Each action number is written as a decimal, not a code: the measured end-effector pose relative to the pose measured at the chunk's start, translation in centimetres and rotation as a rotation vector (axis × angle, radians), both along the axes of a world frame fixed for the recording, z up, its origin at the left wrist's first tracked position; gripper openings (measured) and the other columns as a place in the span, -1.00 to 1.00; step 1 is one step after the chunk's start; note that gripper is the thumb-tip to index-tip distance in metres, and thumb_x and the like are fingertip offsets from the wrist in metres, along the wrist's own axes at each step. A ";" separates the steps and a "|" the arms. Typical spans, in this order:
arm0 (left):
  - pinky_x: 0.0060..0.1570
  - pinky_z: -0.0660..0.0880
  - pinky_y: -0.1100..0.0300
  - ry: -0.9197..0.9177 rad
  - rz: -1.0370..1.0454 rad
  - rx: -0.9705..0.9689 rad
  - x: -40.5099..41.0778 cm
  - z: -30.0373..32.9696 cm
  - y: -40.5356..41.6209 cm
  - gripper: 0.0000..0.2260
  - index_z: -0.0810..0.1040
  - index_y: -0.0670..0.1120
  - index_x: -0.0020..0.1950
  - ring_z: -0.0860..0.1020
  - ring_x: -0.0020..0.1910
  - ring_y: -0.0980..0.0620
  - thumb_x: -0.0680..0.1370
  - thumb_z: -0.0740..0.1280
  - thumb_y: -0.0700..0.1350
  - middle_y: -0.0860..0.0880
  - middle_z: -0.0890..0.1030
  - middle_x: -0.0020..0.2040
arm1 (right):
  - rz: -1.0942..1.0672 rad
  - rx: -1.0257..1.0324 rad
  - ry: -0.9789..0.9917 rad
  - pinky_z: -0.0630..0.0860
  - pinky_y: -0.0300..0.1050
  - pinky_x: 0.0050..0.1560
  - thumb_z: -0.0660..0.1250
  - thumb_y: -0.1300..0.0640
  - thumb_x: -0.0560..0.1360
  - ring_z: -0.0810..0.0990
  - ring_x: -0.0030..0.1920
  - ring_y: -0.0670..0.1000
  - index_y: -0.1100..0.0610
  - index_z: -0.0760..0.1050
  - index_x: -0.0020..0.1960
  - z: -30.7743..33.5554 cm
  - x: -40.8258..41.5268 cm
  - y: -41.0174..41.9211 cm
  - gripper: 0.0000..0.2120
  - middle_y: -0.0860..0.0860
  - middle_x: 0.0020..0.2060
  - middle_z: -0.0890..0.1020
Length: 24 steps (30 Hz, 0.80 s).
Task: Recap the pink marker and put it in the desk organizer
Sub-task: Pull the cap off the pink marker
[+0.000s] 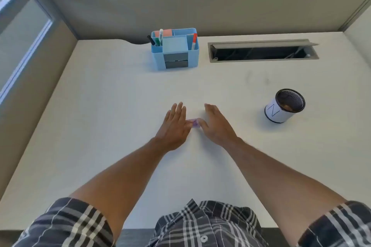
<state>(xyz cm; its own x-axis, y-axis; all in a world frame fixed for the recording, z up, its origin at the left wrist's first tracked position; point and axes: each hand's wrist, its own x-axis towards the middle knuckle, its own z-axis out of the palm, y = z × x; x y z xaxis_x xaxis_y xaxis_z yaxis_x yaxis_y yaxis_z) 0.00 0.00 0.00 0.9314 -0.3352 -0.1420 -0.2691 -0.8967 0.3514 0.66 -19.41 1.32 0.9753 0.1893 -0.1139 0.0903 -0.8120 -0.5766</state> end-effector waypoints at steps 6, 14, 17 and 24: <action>0.54 0.10 -0.15 0.022 -0.054 -0.007 -0.4 -1.2 -0.4 -0.47 0.22 -0.27 0.54 0.06 0.60 -0.27 0.67 0.13 0.02 -0.26 0.15 0.61 | 0.042 0.029 -0.017 0.48 0.07 0.19 0.28 0.11 0.60 0.51 0.14 0.15 0.26 0.51 0.15 -0.9 -0.4 0.2 -0.77 0.14 0.07 0.61; 0.49 0.12 -0.02 0.016 -0.006 -0.100 -0.3 -1.1 -1.0 -0.78 0.52 -0.22 0.18 0.12 0.58 -0.27 0.66 0.17 -0.14 -0.28 0.28 0.55 | 0.091 0.137 -0.047 0.49 -0.05 0.05 0.29 0.08 0.61 0.53 0.02 0.09 0.21 0.60 -0.02 -2.0 -0.2 0.1 -0.79 0.06 -0.05 0.63; 0.38 0.31 -0.03 -0.049 -0.017 -0.160 -0.4 -0.5 -1.5 -0.86 0.56 -0.22 0.07 0.37 0.43 -0.30 0.61 0.26 -0.19 -0.25 0.51 0.35 | 0.053 0.236 -0.002 0.53 -0.01 0.05 0.26 0.05 0.64 0.59 0.02 0.09 0.17 0.60 0.05 -1.5 -0.5 -0.6 -0.78 0.04 -0.03 0.68; -0.28 0.38 0.09 0.071 0.148 -0.367 -0.6 2.2 -4.2 -0.74 0.58 -0.11 -0.09 0.52 -0.32 -0.09 0.63 0.25 0.03 -0.04 0.55 -0.36 | 0.006 0.374 0.047 0.58 0.10 0.07 0.37 0.17 0.58 0.66 -0.03 0.10 0.13 0.60 -0.01 0.2 -1.2 -2.2 -0.95 0.05 -0.10 0.70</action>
